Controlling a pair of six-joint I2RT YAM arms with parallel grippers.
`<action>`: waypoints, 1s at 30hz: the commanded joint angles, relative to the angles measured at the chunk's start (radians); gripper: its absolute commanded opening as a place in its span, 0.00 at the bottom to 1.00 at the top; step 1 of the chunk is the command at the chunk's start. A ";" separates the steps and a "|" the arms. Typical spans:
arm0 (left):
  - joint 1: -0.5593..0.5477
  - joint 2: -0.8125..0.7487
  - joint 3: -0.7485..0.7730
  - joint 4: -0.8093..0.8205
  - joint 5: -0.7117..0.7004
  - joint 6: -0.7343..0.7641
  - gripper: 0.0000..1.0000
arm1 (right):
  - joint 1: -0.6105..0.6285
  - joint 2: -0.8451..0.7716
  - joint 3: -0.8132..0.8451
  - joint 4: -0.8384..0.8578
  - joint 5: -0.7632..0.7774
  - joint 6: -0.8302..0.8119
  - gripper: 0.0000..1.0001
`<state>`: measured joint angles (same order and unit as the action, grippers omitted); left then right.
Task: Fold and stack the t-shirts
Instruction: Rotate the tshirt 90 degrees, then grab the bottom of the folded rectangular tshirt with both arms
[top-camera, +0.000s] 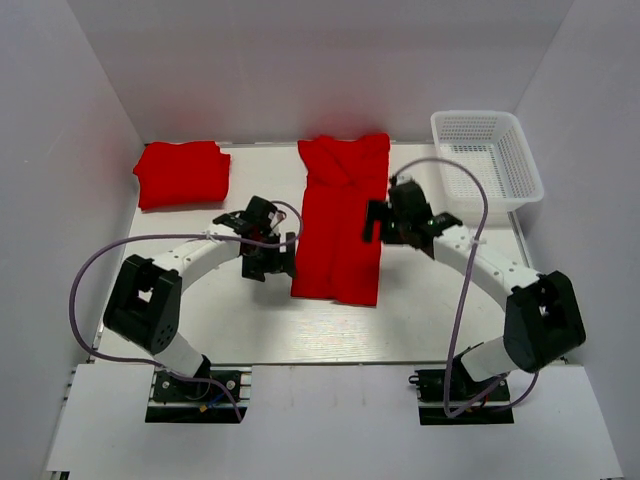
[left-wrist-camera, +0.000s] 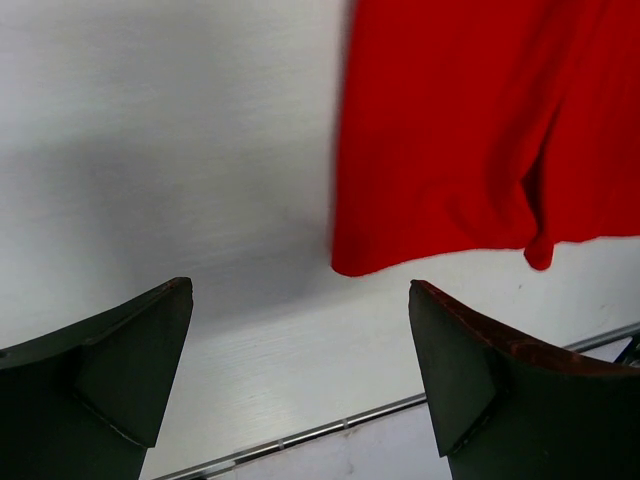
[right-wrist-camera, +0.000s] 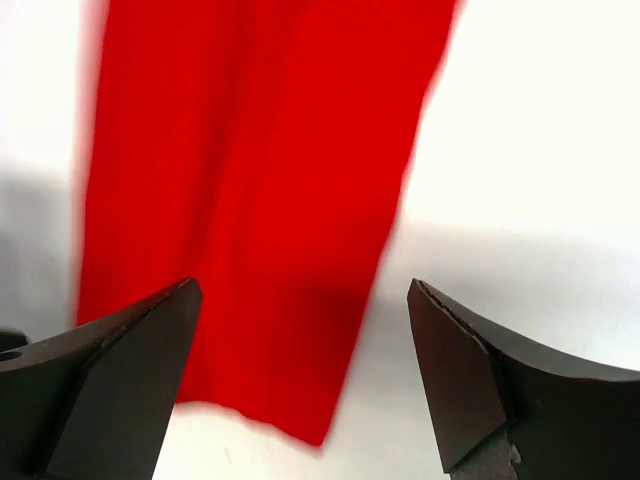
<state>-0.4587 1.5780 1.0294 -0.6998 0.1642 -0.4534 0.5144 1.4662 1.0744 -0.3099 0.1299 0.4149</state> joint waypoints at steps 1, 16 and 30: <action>-0.064 -0.035 -0.043 0.040 -0.025 -0.021 0.99 | 0.042 -0.065 -0.161 -0.073 -0.042 0.172 0.90; -0.201 0.022 -0.071 0.105 -0.152 -0.088 0.99 | 0.139 -0.116 -0.380 -0.026 -0.141 0.337 0.90; -0.210 0.132 -0.061 0.177 -0.153 -0.088 0.87 | 0.151 -0.014 -0.329 -0.090 -0.073 0.367 0.83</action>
<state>-0.6586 1.6623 0.9714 -0.5793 0.0090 -0.5404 0.6617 1.4216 0.7246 -0.3714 0.0311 0.7601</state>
